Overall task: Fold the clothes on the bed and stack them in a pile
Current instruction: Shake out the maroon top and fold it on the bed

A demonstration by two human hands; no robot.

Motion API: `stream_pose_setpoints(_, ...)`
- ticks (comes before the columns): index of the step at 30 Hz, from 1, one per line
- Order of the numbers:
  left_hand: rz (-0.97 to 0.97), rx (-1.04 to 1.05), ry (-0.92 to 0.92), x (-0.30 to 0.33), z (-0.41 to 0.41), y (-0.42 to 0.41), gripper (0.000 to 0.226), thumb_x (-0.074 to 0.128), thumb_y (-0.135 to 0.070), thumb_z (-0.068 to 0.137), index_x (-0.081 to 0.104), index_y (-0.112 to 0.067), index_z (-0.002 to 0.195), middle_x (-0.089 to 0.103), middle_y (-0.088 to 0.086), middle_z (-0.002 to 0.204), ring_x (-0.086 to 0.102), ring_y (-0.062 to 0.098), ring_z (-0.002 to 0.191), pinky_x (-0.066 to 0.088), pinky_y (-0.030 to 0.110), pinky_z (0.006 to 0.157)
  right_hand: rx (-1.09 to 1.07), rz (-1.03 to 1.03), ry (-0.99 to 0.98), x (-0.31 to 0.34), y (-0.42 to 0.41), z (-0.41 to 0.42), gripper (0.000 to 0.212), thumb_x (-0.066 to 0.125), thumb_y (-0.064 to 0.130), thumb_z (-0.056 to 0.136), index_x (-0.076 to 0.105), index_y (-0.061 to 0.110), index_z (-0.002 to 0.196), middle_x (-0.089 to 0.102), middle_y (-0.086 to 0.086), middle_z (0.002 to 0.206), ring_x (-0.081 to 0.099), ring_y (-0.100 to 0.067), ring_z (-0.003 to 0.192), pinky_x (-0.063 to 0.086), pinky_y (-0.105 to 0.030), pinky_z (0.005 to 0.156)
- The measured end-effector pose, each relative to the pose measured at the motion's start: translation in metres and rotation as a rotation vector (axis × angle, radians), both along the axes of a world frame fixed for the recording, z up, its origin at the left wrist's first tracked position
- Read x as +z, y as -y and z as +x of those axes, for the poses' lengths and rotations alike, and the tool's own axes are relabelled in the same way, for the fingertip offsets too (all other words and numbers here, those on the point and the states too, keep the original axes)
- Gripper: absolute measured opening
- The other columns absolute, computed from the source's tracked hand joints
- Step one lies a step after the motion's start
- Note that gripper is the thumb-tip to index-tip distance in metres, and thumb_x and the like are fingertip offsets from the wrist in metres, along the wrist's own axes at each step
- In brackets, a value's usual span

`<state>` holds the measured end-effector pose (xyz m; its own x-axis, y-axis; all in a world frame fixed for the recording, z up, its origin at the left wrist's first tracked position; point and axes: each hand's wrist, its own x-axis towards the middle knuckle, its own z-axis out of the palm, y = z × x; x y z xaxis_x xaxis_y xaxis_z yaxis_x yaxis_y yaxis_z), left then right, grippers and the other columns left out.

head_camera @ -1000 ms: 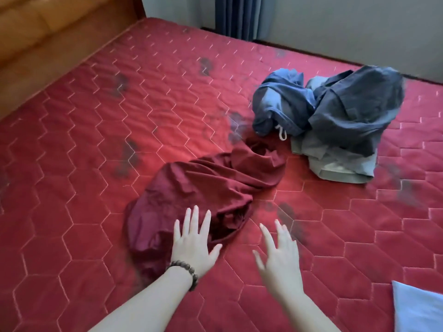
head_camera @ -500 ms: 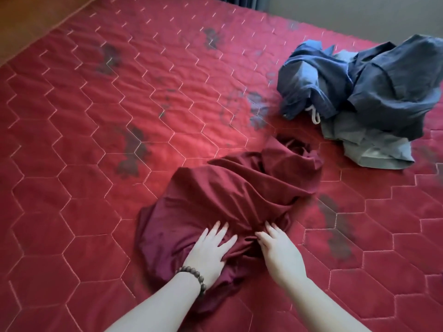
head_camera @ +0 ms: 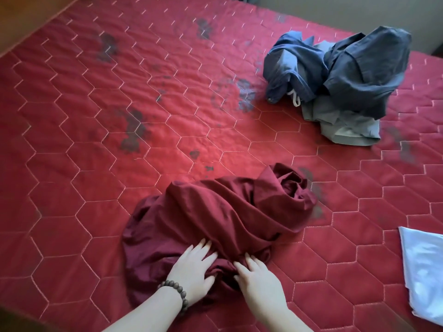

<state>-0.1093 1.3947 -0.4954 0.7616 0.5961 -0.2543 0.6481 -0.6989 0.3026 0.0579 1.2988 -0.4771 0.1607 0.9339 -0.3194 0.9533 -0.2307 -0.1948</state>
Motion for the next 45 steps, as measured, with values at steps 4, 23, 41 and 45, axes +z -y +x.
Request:
stream_pose_setpoints(4, -0.108, 0.127, -0.055, 0.008, 0.000, 0.014, 0.103, 0.033, -0.083, 0.069, 0.005, -0.031, 0.153, 0.000, 0.000, 0.158, -0.003, 0.016, 0.148, 0.002, 0.037, 0.121, -0.006, 0.278, 0.060, 0.023, -0.014, 0.016, 0.056, 0.058, 0.063, 0.076, 0.065, 0.030, 0.121, 0.066, -0.002, 0.111, 0.063, -0.022, 0.100, 0.052, -0.038, 0.077)
stream_pose_setpoints(23, -0.226, 0.457, 0.250, 0.047, 0.038, -0.030, 0.019, 0.046, -0.013, 0.088, 0.058, -0.022, 0.101, 0.068, 0.003, 0.087, 0.062, 0.030, 0.085, 0.046, 0.036, 0.070, -0.356, 0.119, -0.056, 0.073, -0.067, 0.110, 0.014, 0.046, 0.013, 0.093, 0.059, 0.016, 0.097, 0.062, -0.001, 0.092, 0.057, -0.028, 0.088, 0.046, -0.035, 0.073)
stream_pose_setpoints(41, -0.009, 0.336, 0.774, 0.567, 0.021, -0.085, 0.016, 0.056, -0.006, 0.088, 0.071, -0.010, 0.090, 0.066, -0.003, 0.075, 0.059, 0.011, 0.069, 0.046, 0.017, 0.065, -0.199, 0.892, -0.345, 0.582, -0.077, 0.061, 0.010, 0.064, 0.006, 0.085, 0.069, 0.014, 0.088, 0.068, 0.003, 0.081, 0.060, -0.013, 0.070, 0.038, -0.006, 0.066)
stream_pose_setpoints(45, -0.273, 0.334, 0.828, 0.657, 0.018, -0.080, 0.022, 0.062, -0.015, 0.084, 0.068, -0.013, 0.105, 0.067, 0.000, 0.079, 0.058, 0.007, 0.066, 0.048, 0.017, 0.065, -0.168, 0.986, -0.364, 0.674, -0.077, 0.037, 0.007, 0.066, 0.008, 0.083, 0.071, 0.013, 0.086, 0.071, -0.004, 0.083, 0.063, -0.020, 0.076, 0.046, -0.026, 0.076)
